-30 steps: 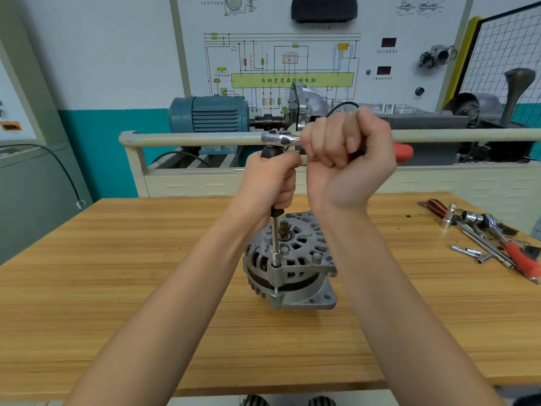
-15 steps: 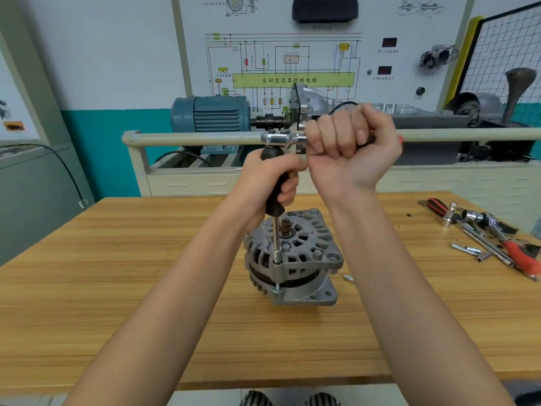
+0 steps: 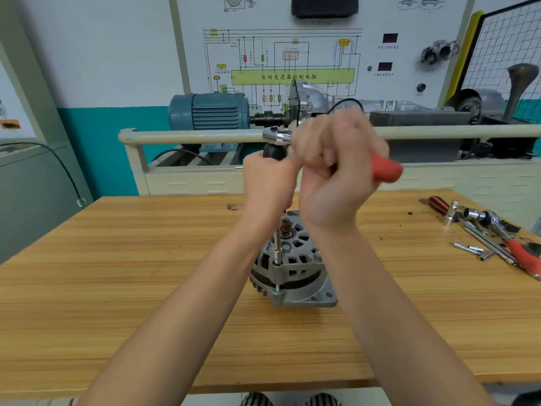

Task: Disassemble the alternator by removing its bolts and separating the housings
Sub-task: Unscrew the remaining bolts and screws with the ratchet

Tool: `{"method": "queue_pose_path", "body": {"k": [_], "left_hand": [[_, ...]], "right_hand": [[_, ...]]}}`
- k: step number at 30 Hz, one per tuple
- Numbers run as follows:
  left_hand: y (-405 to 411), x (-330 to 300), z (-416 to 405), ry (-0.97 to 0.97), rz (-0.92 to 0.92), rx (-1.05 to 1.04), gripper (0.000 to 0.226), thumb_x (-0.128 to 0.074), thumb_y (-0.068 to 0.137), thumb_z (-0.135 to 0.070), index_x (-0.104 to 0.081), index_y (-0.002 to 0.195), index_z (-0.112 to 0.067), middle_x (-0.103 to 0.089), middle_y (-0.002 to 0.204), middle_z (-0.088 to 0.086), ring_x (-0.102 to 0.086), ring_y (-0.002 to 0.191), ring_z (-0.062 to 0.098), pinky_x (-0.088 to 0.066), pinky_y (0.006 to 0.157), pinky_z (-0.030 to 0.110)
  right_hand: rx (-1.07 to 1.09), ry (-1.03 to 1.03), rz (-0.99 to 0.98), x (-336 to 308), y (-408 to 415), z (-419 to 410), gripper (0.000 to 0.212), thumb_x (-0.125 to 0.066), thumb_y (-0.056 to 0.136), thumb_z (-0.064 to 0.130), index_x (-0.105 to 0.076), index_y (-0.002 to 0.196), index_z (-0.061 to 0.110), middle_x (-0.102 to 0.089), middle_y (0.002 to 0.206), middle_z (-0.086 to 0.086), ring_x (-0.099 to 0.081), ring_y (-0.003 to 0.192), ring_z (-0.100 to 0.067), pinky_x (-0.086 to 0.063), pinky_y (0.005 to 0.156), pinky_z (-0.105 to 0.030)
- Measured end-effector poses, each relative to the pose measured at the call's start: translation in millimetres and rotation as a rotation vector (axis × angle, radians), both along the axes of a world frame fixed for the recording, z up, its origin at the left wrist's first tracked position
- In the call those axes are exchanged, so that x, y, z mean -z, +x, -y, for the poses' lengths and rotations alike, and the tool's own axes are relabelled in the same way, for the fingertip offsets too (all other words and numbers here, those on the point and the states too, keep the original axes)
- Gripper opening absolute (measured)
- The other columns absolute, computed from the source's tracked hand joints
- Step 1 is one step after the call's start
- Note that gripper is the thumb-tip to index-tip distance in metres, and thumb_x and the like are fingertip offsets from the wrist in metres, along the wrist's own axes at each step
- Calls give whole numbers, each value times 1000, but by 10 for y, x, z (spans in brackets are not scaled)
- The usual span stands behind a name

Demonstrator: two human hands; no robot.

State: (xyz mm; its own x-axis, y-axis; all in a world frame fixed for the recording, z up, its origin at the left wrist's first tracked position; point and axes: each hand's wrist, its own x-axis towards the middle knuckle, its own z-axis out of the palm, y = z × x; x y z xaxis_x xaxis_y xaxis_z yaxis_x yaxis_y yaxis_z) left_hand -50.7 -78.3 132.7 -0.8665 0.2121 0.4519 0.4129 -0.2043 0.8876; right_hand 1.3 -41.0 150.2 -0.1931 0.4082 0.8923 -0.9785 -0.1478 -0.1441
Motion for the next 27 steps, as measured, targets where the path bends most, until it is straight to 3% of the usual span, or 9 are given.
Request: {"method": "queue_pose_path", "body": {"k": [2,4,7,10,15,18,21,25,27], "left_hand": [[59,44,-32,80,-129,-50,29,-53,82,-15,-36,59,-12,-31,53,-1,-31,54,19,-25,46,29],[89,64,-24,116,-173,-44,28,-51,77,-21,-34,55,-16,-31,50,-6,-31,56,21,-25,48,32],[38,50,-7,51,-87,-42,42,-61,78,-2,-34,50,-19,-30,46,-5,-26,47,12,-22,44,24],[-20,5,59,-16,34,137,41,-58,79,5,-34,54,-17,-27,44,-3,-22,39,12,-20,41,20],[-147,-74,209,-167,70,602,37,-58,79,-3,-40,48,-13,-31,39,1,-26,33,14,-26,40,19],[-156,-88,183,-209,99,732,40,-56,76,-8,-34,43,-15,-27,34,-3,-22,27,10,-22,36,14],[-151,-49,160,-115,196,709,50,-51,81,-5,-26,40,-20,-21,33,-7,-15,26,6,-16,34,10],[-92,-28,65,-66,178,352,50,-48,86,0,-27,46,-22,-20,37,-7,-13,30,9,-16,36,13],[-24,-27,-13,-64,142,127,44,-53,84,-1,-29,51,-19,-25,39,-6,-19,35,12,-19,38,17]], "right_hand": [[225,85,-31,53,25,109,23,-44,82,11,-42,66,27,-39,57,10,-31,47,-9,-22,49,-30],[235,83,-50,95,41,108,25,-44,81,11,-43,62,28,-39,55,12,-31,46,-7,-23,51,-27],[-42,-4,-53,20,33,-3,32,-46,76,8,-45,50,26,-35,44,12,-27,40,-6,-19,49,-25],[-351,-125,97,-102,-34,-218,41,-40,80,6,-39,41,20,-28,36,8,-18,37,-8,-20,46,-24],[-850,-478,330,-134,-209,-516,38,-38,77,13,-33,39,15,-23,31,3,-6,40,-11,-18,42,-21],[-941,-587,323,-98,-286,-563,37,-38,77,13,-32,40,15,-22,31,2,-6,41,-10,-18,41,-20],[-828,-504,275,-97,-222,-492,37,-39,76,13,-35,39,15,-23,32,2,-8,40,-13,-22,41,-22],[-570,-304,190,-84,-110,-334,44,-37,84,10,-36,41,18,-24,34,5,-11,41,-14,-21,45,-27],[-288,-172,104,-69,-61,-189,41,-39,83,4,-37,45,20,-27,38,4,-17,40,-13,-17,48,-30]]}}
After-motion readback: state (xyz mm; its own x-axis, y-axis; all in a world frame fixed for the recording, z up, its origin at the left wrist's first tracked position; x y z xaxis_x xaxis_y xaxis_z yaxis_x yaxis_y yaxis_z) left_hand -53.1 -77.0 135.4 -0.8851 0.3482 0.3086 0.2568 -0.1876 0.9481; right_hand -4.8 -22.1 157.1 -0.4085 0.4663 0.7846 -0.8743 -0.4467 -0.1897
